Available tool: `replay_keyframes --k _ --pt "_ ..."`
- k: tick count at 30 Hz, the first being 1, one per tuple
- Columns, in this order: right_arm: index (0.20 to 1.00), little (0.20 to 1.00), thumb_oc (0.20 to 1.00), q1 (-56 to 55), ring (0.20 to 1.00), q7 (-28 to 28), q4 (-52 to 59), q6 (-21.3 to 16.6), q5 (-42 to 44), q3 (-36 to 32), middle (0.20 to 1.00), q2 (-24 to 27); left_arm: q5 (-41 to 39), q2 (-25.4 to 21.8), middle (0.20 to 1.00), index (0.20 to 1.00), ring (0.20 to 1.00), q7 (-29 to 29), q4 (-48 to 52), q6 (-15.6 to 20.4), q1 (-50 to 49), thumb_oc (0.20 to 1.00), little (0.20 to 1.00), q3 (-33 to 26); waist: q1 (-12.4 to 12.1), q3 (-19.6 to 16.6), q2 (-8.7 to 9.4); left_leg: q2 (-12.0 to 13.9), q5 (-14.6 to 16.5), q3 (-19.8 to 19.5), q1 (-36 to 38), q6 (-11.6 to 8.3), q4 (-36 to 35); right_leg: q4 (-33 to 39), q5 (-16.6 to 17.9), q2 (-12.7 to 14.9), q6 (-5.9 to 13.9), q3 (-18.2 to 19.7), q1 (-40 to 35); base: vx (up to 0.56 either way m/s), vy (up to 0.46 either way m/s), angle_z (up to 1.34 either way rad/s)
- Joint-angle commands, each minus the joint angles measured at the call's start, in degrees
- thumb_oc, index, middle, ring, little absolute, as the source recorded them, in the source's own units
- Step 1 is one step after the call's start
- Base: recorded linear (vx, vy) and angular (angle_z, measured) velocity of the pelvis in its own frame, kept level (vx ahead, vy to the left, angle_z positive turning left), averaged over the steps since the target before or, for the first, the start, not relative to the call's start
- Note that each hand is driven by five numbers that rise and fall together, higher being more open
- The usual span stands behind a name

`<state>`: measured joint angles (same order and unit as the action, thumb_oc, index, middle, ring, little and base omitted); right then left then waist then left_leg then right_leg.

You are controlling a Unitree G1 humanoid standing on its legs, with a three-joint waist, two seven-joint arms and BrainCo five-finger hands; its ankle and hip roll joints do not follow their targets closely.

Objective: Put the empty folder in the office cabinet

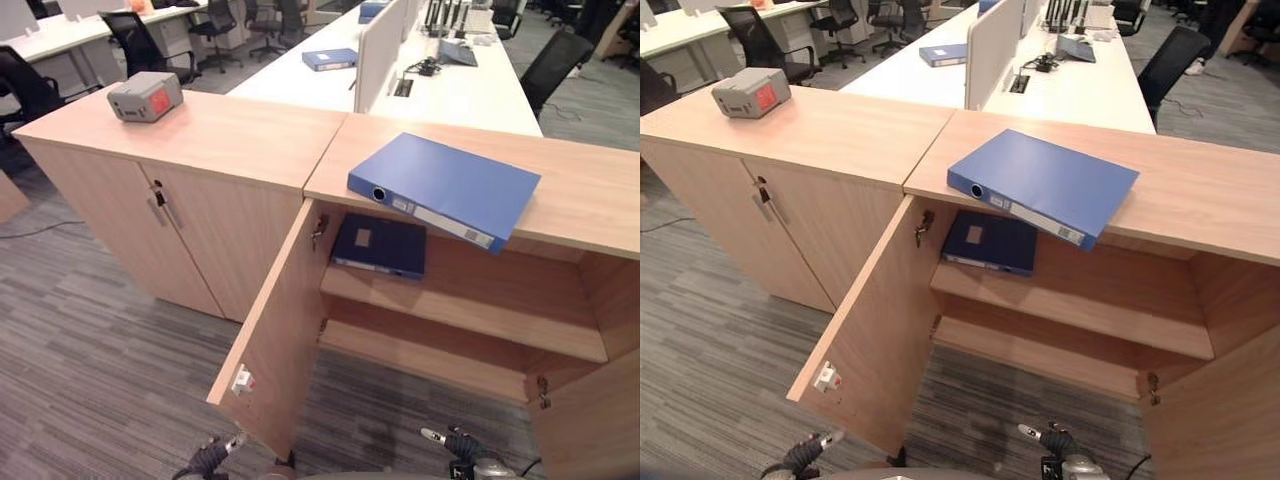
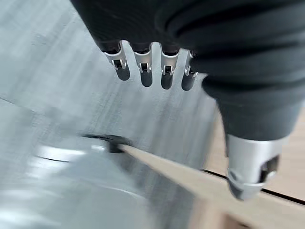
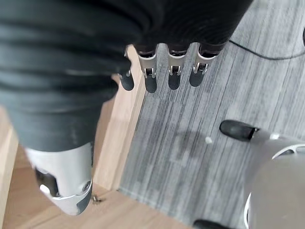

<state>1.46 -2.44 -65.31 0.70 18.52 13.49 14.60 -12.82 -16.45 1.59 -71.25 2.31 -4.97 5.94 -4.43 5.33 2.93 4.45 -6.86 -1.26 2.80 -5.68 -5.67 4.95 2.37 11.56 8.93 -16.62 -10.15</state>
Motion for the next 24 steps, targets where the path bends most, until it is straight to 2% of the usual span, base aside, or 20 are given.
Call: replay_keyframes --k 1,5,11,18,19,24 --pt "1.000 1.000 1.000 4.28 1.000 -0.40 1.43 -0.85 -2.50 0.56 1.000 0.89 2.48 -0.67 1.000 1.000 1.000 0.74 -1.76 -0.50 2.71 1.000 1.000 -1.09 -2.01 4.19 -1.72 -2.54 6.37 0.60 3.18 2.36 0.67 -7.79 -5.81 -2.34 -1.19 0.26 3.47 0.02 0.002 0.04" --pt "1.000 1.000 1.000 4.52 1.000 -0.45 1.38 -1.03 -2.65 0.40 1.000 1.53 2.93 -1.90 1.000 1.000 1.000 0.80 -3.13 -0.77 0.59 1.000 1.000 -3.16 -3.41 3.78 -1.73 -2.72 6.19 0.57 2.72 2.15 0.67 -4.77 -4.80 -2.57 -1.01 -0.35 2.66 0.02 0.014 0.10" --pt "1.000 1.000 1.000 4.92 1.000 -0.44 1.43 -0.97 -2.53 0.01 1.000 2.37 4.25 -2.30 1.000 1.000 1.000 0.78 -3.75 -0.94 -0.27 1.000 1.000 -3.00 -3.62 4.14 -1.86 -2.94 6.39 0.51 2.33 2.10 0.67 -3.77 -4.22 -2.53 -0.64 0.07 2.45 0.00 0.010 0.03" --pt "1.000 1.000 1.000 5.57 1.000 -0.10 1.15 -0.63 -3.50 0.56 1.000 3.19 5.55 -2.52 1.000 1.000 1.000 -0.95 2.75 0.51 2.98 1.000 1.000 2.02 -2.34 4.89 -2.20 -3.09 6.90 1.46 2.32 2.58 0.67 -5.71 -4.36 -2.25 -0.39 1.51 3.95 0.00 0.036 -0.07" --pt "1.000 1.000 1.000 5.59 1.000 -0.08 0.89 -0.54 -3.71 0.57 1.000 3.10 4.93 -2.35 1.000 1.000 1.000 -1.26 6.92 1.13 4.89 1.000 1.000 4.07 -1.64 5.16 -2.25 -3.10 6.93 1.50 2.19 2.69 0.67 -6.58 -4.62 -2.12 -0.30 1.75 4.50 0.01 0.039 -0.04" --pt "1.000 1.000 1.000 6.33 1.000 -0.04 1.34 -0.67 -3.75 0.77 1.000 2.77 4.39 -2.37 1.000 1.000 1.000 -1.71 15.28 1.80 8.56 1.000 1.000 7.97 -0.69 6.50 -1.99 -2.80 7.38 2.47 1.70 3.01 0.92 -8.11 -4.14 -2.06 0.10 2.14 6.93 -0.02 0.010 -0.06"
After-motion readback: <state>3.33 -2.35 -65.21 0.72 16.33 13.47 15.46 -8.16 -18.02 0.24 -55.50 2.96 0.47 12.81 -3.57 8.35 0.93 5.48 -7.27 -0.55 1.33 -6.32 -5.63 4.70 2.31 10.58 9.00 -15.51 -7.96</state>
